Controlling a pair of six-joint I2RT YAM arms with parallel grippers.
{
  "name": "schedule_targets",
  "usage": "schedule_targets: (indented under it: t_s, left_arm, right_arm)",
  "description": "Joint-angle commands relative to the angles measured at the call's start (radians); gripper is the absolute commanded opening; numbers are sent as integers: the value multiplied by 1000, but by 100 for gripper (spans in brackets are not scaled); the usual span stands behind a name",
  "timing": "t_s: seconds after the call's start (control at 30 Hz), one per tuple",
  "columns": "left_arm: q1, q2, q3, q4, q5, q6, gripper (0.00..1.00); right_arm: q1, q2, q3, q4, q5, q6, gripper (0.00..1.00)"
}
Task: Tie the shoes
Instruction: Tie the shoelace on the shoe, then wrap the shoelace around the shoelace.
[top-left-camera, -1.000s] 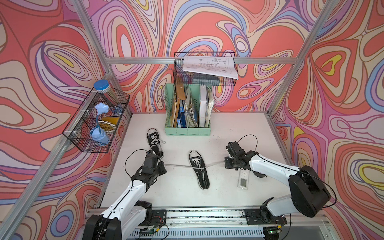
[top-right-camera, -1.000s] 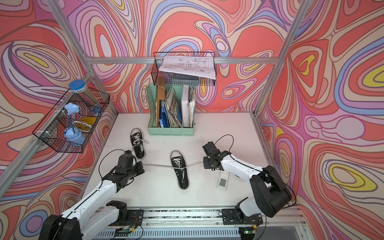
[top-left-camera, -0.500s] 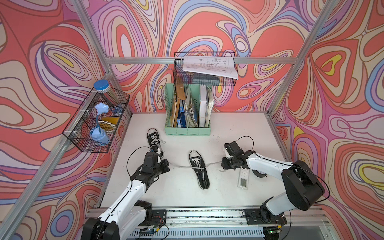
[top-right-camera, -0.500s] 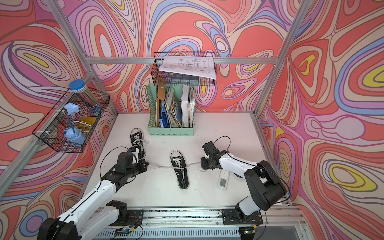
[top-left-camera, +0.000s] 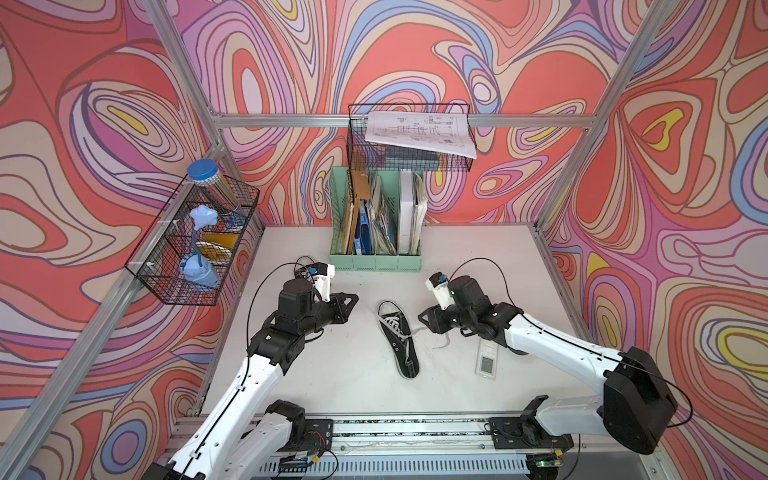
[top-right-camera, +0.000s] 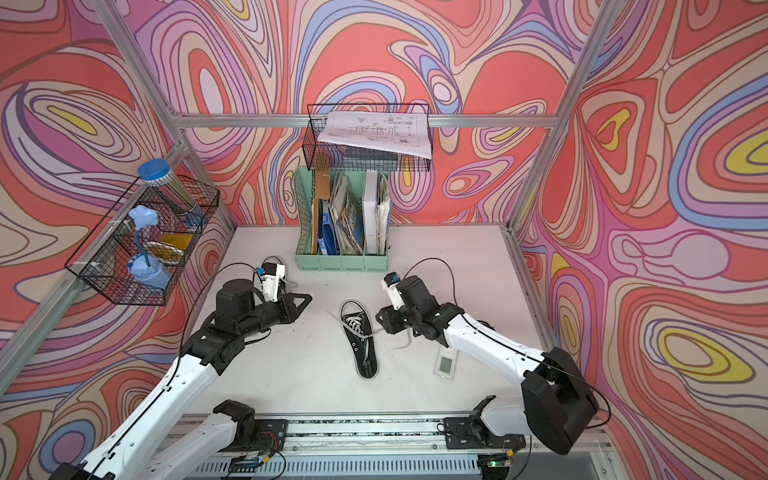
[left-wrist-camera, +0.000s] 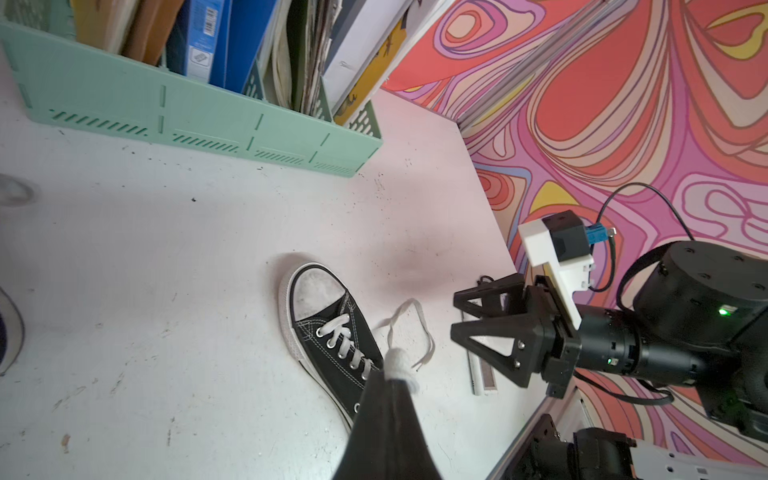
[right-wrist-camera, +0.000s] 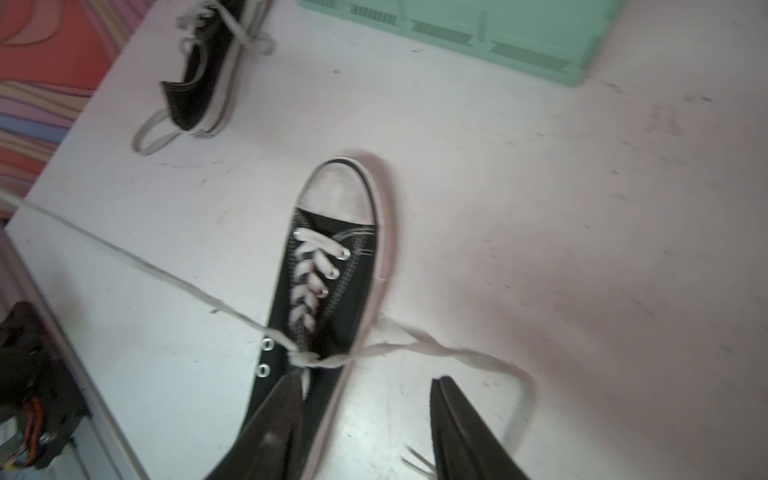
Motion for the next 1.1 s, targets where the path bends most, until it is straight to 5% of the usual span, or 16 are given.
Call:
schedule_targets:
  t_s: [0.0,0.3,0.57,1.07]
  left_arm:
    - [-11,18,39,-43,74,28,0]
    - [-13,22,62,-74,73,48,0]
    - [-13,24,63,-83,57,54,0]
    - [-14,24,54,-108,15,63,0]
  right_arm:
    - [80,87,27,184,-114,-120,51]
    - [122,255,43,320,-207,-183,50]
    - [122,274,23,319,-155,-220,24]
    - [122,244,-9,330,-127,-211,10]
